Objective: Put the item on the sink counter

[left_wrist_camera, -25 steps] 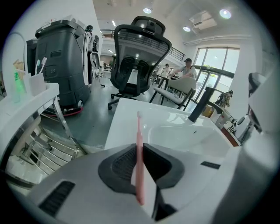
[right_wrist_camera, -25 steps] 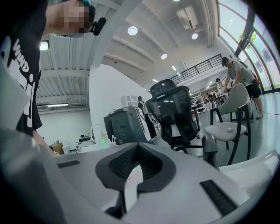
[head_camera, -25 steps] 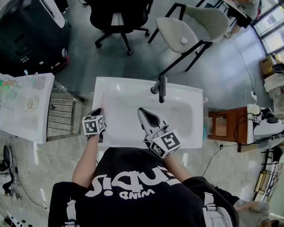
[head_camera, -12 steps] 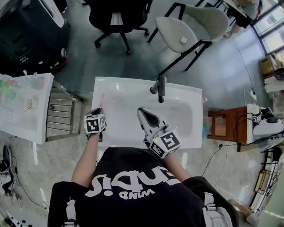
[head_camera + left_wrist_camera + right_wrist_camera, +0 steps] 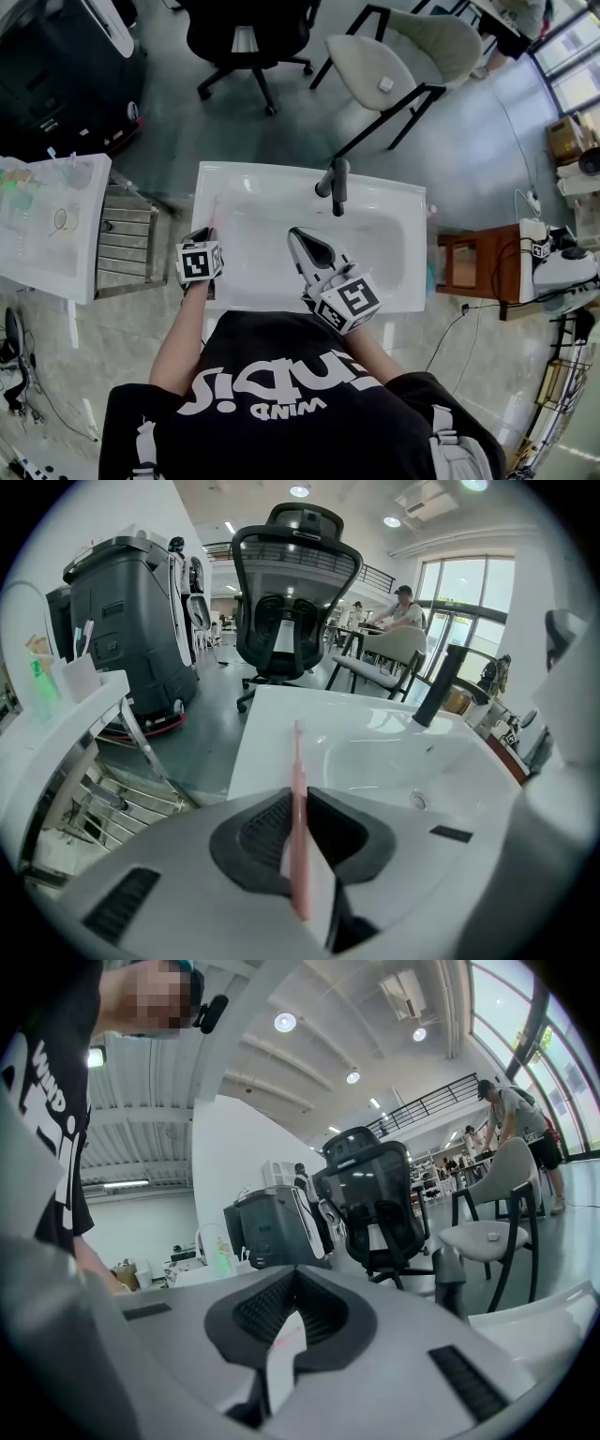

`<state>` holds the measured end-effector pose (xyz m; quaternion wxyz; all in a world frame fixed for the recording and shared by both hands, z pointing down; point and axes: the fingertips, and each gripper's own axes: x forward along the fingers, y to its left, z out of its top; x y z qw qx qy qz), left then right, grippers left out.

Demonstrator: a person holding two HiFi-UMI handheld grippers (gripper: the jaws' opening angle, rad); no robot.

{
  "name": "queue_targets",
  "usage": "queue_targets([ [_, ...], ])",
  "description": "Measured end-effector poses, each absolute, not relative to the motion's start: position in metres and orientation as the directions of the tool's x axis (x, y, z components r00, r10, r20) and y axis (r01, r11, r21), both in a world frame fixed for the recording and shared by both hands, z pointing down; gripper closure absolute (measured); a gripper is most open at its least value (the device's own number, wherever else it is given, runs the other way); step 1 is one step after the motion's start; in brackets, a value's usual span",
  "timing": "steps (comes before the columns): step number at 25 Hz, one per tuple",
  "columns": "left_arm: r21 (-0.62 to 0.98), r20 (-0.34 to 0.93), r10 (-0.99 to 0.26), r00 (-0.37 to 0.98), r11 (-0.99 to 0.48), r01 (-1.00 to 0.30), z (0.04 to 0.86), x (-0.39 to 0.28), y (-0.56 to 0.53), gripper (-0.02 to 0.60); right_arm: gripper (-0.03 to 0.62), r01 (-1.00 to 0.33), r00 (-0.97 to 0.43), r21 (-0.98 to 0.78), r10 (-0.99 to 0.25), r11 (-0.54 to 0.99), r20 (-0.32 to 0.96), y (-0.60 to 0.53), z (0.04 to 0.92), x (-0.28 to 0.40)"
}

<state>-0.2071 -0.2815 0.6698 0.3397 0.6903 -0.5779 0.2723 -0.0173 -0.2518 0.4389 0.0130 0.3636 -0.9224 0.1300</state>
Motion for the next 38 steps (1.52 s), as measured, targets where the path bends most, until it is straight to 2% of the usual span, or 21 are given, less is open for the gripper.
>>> queue_targets([
  [8,0.164,0.769,-0.607,0.200,-0.116,-0.980,0.668,-0.203,-0.281,0.515,0.576,-0.671,-0.739,-0.231,-0.664,0.705,0.118,-0.251,0.439,-0.018],
  [21,0.121,0.773,-0.609,0.175,-0.129,-0.984,0.672,-0.200,-0.278,0.388,0.576,-0.669,-0.740,-0.233,-0.662,0.705,0.121,-0.249,0.441,-0.019],
  [27,0.120,0.768,-0.617,0.172,-0.125,-0.985,0.666,-0.204,-0.277,0.377,0.576,-0.666,-0.742,-0.235,-0.660,0.708,0.118,-0.249,0.440,-0.020],
  [34,0.096,0.732,-0.659,0.171,-0.149,-0.984,0.645,-0.201,-0.280,0.391,0.576,-0.665,-0.743,-0.235,-0.659,0.709,0.116,-0.248,0.440,-0.019],
  [38,0.074,0.715,-0.683,0.149,-0.138,-0.988,0.639,-0.206,-0.282,0.498,0.576,-0.665,-0.744,-0.233,-0.659,0.710,0.115,-0.247,0.440,-0.020],
])
